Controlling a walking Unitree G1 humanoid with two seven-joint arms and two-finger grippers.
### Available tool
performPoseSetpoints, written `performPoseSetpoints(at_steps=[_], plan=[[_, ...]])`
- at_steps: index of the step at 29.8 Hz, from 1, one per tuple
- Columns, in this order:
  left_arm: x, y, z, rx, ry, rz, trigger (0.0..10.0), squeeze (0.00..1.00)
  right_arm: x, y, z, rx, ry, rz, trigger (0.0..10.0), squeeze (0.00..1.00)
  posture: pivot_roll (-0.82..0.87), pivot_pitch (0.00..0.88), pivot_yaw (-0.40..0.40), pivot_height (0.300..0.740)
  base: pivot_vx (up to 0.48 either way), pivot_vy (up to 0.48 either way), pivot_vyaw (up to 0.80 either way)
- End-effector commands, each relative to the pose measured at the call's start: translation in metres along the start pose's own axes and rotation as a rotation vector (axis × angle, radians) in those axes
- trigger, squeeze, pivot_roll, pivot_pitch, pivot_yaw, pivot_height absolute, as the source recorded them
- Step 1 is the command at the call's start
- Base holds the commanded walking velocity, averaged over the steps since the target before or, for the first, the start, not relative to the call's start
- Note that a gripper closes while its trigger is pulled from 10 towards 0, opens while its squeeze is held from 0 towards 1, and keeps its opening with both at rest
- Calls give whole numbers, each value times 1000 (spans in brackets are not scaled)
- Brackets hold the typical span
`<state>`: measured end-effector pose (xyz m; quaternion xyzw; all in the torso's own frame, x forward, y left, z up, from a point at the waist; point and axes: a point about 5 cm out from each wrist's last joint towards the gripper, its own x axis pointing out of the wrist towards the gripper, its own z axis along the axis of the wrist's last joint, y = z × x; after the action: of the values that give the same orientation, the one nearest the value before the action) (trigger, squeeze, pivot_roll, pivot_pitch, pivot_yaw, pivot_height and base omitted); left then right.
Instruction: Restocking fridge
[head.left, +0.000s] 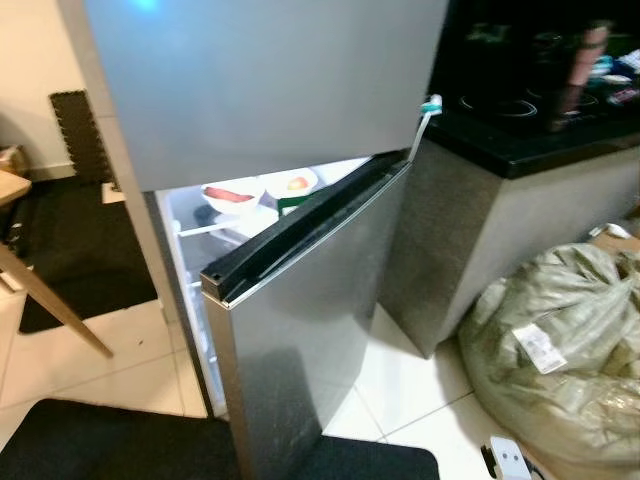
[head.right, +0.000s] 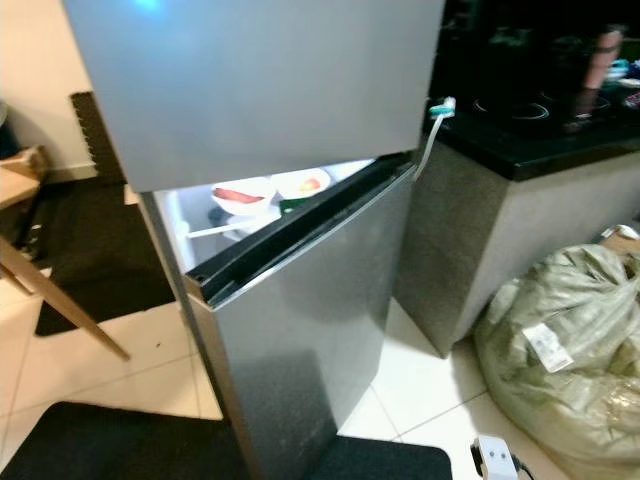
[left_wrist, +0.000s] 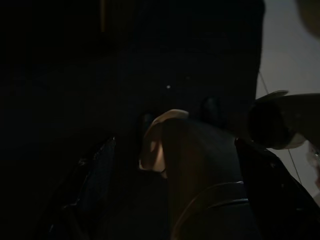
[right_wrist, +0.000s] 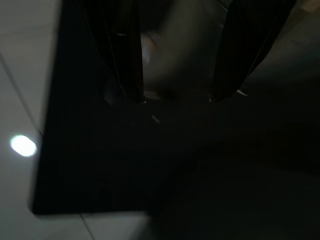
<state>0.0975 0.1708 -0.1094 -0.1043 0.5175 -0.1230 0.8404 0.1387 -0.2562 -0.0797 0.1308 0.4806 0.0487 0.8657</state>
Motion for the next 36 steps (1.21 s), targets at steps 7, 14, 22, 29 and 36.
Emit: performPoseSetpoints(at_steps=[7,14,22,29,36], plan=[[-1,-5,-19,29,90,12,10000,0,-8,-7,-38,-123,167,-111,10000,0,-84,0,-68,740,0,0,688],[0,-1,-15,82,90,77,10000,0,-13,-6,-62,-265,295,-126,10000,0,-83,0,-66,740,0,0,689],[1,2,-8,103,75,110,10000,0,-8,-3,-53,-330,282,-150,10000,0,-82,0,-67,740,0,0,690],[1,1,-8,107,76,111,10000,0,-7,-5,-46,-346,268,-161,10000,0,-84,0,-71,740,0,0,688],[1,-1,-12,119,90,111,10000,0,-8,-9,-45,-371,270,-200,10000,0,-87,0,-69,740,0,0,689]])
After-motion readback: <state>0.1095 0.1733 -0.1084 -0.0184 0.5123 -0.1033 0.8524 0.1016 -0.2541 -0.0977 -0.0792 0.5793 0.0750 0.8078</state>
